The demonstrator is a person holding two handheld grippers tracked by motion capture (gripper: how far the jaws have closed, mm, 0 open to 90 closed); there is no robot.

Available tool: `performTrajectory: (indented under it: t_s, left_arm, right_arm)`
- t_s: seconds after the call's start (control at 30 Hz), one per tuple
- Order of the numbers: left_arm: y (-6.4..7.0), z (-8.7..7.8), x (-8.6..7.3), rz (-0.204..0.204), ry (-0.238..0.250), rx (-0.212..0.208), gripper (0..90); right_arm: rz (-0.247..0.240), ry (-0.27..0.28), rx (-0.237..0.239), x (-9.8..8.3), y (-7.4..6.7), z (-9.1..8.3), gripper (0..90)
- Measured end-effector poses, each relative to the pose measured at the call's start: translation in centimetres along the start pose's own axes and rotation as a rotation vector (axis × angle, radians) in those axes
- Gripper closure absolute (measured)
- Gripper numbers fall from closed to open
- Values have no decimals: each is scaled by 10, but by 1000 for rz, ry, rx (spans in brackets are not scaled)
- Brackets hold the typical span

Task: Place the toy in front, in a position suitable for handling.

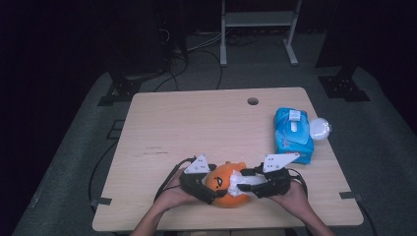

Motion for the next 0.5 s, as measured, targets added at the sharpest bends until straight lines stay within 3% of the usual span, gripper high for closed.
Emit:
performTrajectory:
  t_s: [0.1,0.2,0.4,0.43,0.5]
  left_arm:
    - [1,-1,1,24,3,19,65]
    - [2,-2,2,11,-9,15,87]
    - [5,-4,0,-20,14,18,134]
    - [6,-5,0,-21,15,22,144]
    - [7,-6,0,-15,21,22,174]
  right_arm:
    - [16,17,0,-1,1,0,446]
    - [18,24,-1,-1,1,1,443]
    - [15,19,-10,-1,-1,0,457]
    - [34,14,-14,-1,-2,0,495]
    - [25,-6,-24,-1,-3,-1,559]
Point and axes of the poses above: each handheld gripper's, and its own axes: z roughly forward along the jaws, x roughly out of its top, y roughly to its right, the point moved 6 cm from there along z, roughly forward along the jaws, and after that the axes turned 8 degrees about -y, right-handed, at the moved point
